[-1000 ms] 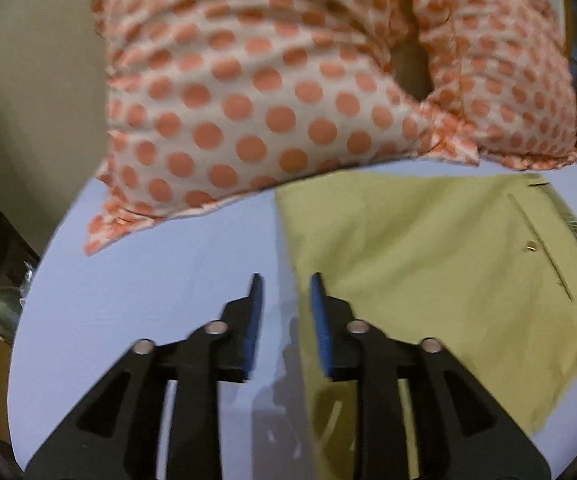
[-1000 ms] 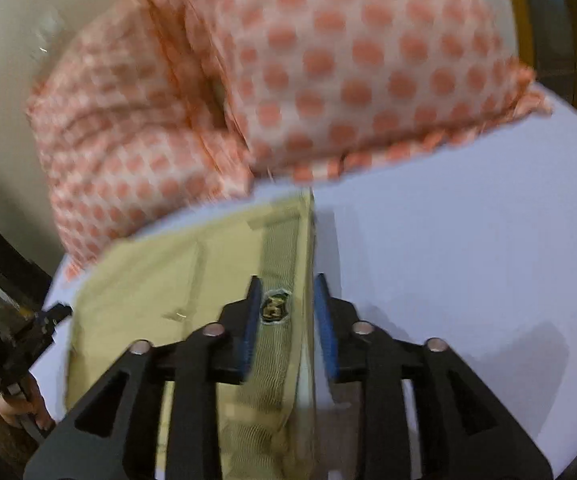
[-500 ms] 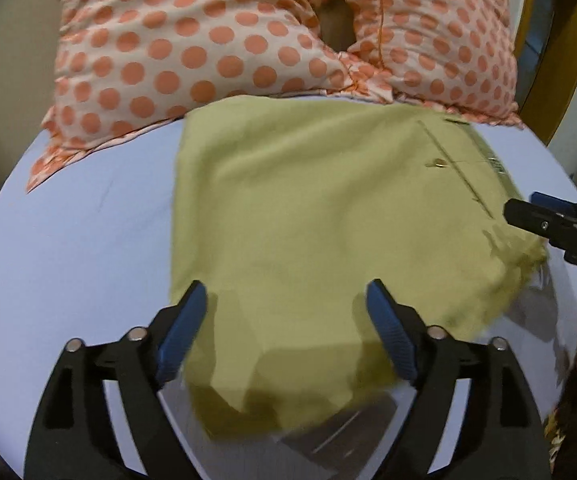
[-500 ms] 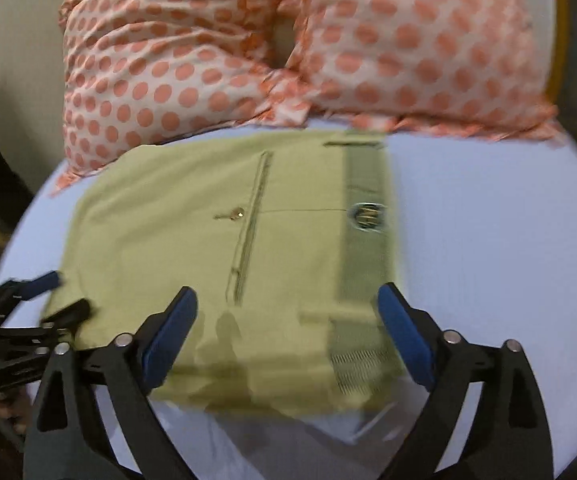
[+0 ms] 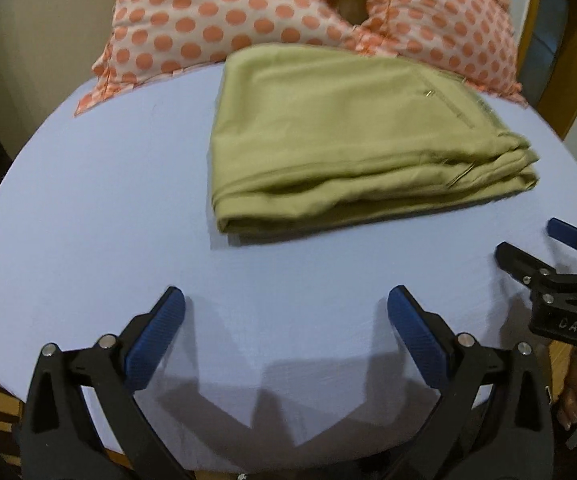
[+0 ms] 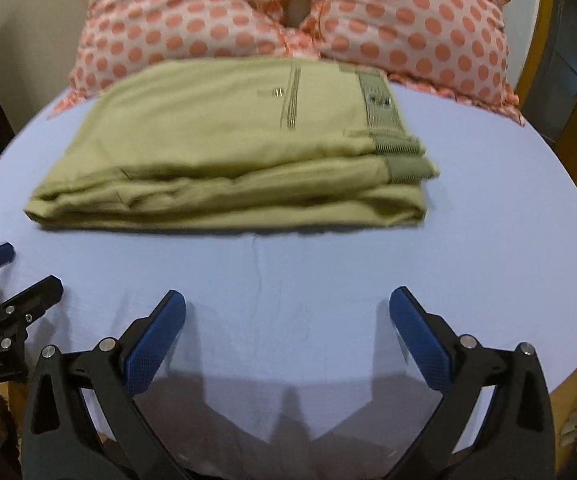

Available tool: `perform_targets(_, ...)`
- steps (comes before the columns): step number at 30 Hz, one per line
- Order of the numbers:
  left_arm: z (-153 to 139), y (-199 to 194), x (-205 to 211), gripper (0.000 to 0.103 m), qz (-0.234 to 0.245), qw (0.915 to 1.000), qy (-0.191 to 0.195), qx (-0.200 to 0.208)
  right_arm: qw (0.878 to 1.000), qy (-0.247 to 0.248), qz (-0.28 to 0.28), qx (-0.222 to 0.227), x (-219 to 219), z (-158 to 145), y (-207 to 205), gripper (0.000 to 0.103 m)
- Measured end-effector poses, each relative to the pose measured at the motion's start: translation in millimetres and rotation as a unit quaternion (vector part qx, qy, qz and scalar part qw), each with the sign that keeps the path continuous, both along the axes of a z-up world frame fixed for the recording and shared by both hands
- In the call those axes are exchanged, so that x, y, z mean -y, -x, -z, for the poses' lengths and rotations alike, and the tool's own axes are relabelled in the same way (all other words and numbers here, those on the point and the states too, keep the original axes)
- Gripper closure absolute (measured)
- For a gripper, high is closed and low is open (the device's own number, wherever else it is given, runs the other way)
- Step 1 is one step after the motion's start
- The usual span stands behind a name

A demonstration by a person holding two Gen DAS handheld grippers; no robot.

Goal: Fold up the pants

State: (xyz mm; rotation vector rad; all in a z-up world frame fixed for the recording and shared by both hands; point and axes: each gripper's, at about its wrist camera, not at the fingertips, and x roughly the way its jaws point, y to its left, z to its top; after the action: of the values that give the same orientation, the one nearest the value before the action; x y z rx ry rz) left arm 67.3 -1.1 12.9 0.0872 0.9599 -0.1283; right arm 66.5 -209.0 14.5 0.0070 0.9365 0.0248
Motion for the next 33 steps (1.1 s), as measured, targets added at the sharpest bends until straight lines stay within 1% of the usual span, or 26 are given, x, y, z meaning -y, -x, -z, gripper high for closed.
perform_targets(2,1.1,1.7,-0.7,0.002,-0.003,1.0,0.002,0.005,1.0,-0.008,0.005,-0.003,1.4,1.5,2.3,0.001)
perform_targets(18,2.0,7.4,-3.0,0.002,-0.011,0.9998,0.004,0.014,1.0,-0.006,0.001,-0.004,-0.6,1.5,3.7,0.001)
perform_targets(33,1.0,4.2,-1.0,0.002,-0.017,0.9998,0.003,0.004,1.0,-0.006,0.003,-0.003,-2.2,1.3,3.2,0.001)
